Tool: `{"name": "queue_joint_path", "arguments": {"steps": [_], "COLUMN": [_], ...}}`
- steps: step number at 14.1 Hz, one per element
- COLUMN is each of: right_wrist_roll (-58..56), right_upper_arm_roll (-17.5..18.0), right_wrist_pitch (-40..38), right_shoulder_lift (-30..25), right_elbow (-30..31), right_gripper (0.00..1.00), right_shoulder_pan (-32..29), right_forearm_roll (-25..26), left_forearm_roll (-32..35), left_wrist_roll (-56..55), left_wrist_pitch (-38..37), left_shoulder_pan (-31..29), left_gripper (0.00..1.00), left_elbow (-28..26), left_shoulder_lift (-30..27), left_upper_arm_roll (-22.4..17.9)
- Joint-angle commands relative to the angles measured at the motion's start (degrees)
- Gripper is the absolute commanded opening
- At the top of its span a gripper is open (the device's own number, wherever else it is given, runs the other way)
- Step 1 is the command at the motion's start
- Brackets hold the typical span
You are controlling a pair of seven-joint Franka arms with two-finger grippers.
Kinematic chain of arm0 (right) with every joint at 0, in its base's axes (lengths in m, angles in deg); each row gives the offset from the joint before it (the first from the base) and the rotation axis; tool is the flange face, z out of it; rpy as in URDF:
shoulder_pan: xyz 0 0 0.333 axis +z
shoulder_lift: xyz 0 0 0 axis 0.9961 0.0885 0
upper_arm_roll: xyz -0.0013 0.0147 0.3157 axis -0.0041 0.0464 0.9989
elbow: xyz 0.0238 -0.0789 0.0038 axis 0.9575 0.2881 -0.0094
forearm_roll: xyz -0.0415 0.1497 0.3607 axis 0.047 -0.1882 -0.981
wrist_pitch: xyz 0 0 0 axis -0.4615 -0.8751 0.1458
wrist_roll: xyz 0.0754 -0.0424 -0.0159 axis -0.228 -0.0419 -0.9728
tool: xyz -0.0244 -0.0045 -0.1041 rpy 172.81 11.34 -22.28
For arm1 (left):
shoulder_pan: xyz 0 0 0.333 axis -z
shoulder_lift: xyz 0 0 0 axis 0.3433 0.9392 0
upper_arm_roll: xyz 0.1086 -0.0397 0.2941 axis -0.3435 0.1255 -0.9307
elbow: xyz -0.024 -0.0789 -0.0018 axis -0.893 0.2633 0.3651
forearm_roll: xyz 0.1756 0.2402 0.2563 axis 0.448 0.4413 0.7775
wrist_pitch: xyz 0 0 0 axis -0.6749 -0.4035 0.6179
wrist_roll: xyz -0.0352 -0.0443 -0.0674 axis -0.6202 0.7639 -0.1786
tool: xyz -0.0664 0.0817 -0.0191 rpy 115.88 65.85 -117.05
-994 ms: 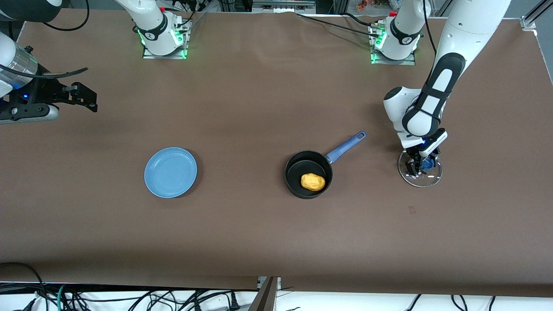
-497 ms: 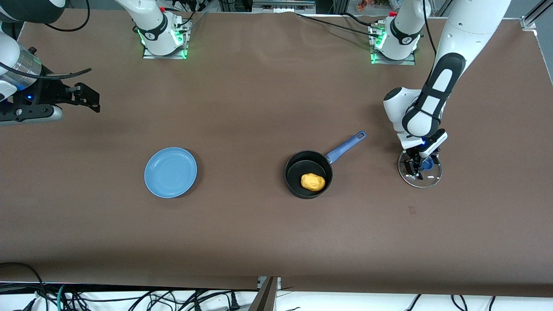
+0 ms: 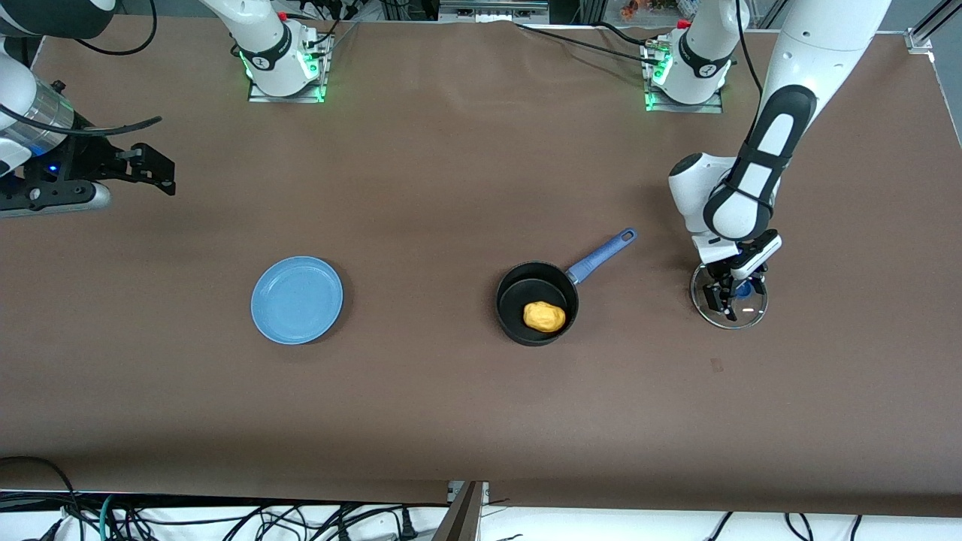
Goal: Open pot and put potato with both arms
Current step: 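Lower the lid onto the table with the left gripper while the right gripper retracts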
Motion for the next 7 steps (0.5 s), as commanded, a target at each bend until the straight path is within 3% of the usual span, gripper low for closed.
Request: {"name": "queue_joint_path", "arguments": {"steps": [1, 7], "right_wrist_roll": [0.1, 0.2], "right_upper_arm_roll": [0.3, 0.3], "right_wrist_pitch": [-0.9, -0.9], "right_shoulder_lift": [0.4, 0.4], "right_elbow": [-1.3, -1.3], "right_gripper": [1.0, 1.0], "right_shoulder_pan": [0.0, 0.1], "right_forearm_roll": [0.2, 0.2], "left_forearm_roll": [-9.0, -29.1], "left_wrist_roll": [8.4, 29.5], "left_wrist_pitch": [4.5, 4.5], "left_shoulder_pan": [-0.3, 0.0], "left_gripper": [1.0, 1.0], "left_elbow": [1.4, 4.9], "left_shoulder_lift": [-3.9, -7.4], "left_upper_arm_roll": [-0.4, -0.2]}}
